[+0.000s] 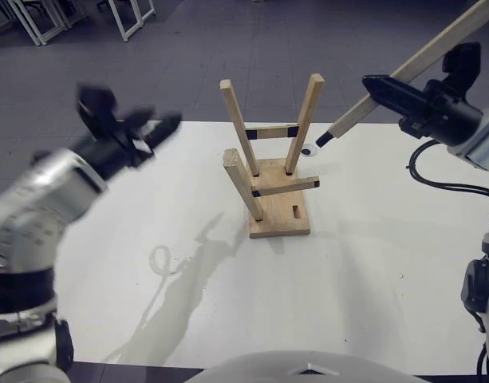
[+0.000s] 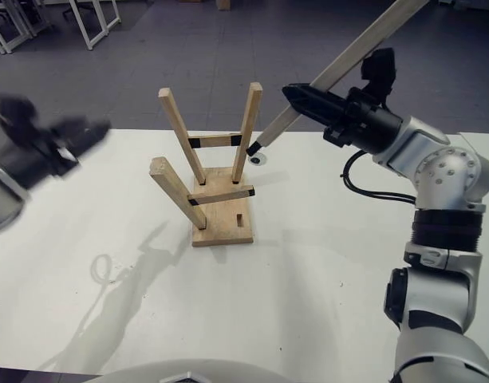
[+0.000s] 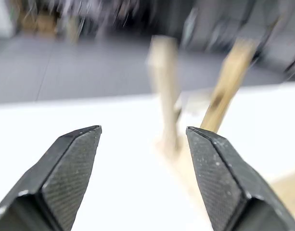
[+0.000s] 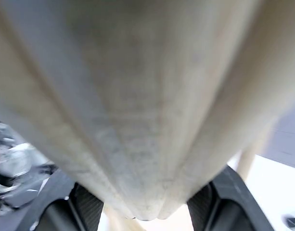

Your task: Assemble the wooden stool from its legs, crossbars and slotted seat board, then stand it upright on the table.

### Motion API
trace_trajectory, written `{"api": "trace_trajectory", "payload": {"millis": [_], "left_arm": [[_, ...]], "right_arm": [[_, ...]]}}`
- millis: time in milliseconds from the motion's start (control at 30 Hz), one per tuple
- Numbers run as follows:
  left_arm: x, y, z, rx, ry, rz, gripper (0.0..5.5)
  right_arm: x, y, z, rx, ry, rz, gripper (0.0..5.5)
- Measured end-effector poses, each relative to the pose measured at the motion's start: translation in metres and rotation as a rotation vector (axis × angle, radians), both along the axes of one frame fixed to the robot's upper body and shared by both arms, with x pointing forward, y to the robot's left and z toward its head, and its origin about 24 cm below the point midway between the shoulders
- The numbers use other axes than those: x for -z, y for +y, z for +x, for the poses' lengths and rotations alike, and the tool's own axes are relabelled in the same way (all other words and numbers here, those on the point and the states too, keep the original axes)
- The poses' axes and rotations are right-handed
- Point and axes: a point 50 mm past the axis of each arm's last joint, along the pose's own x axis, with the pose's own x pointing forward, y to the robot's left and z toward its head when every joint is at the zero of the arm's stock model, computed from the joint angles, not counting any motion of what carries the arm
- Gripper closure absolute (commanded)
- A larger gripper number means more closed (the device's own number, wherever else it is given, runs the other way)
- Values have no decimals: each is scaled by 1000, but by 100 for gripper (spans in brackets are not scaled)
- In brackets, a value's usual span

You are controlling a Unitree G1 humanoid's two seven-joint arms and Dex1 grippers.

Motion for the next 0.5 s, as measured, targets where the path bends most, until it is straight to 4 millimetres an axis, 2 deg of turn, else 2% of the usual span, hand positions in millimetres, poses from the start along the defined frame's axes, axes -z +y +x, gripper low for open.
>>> {"api": "trace_trajectory", "payload": {"millis": [33,100,167,267,367,500], "left_arm": [[25,-8,-2,-8,64,18,224],[50,-22,3,-10,86,41,224],[72,-27,10,-27,108,65,224],[91,-37,22,-48,109,83,224],[105,-46,26,-22,132,94,224],[110,-48,28,-8,139,103,224]], "right_arm": [[9,-2,6,36,-17,-51,347],[33,3,14,61,-32,-153,347],[68,10,13,36,-16,-238,347],[123,28,3,-41,41,-297,347],[127,33,3,-68,-20,-301,347],[126,40,-3,-129,-49,-281,347]]}}
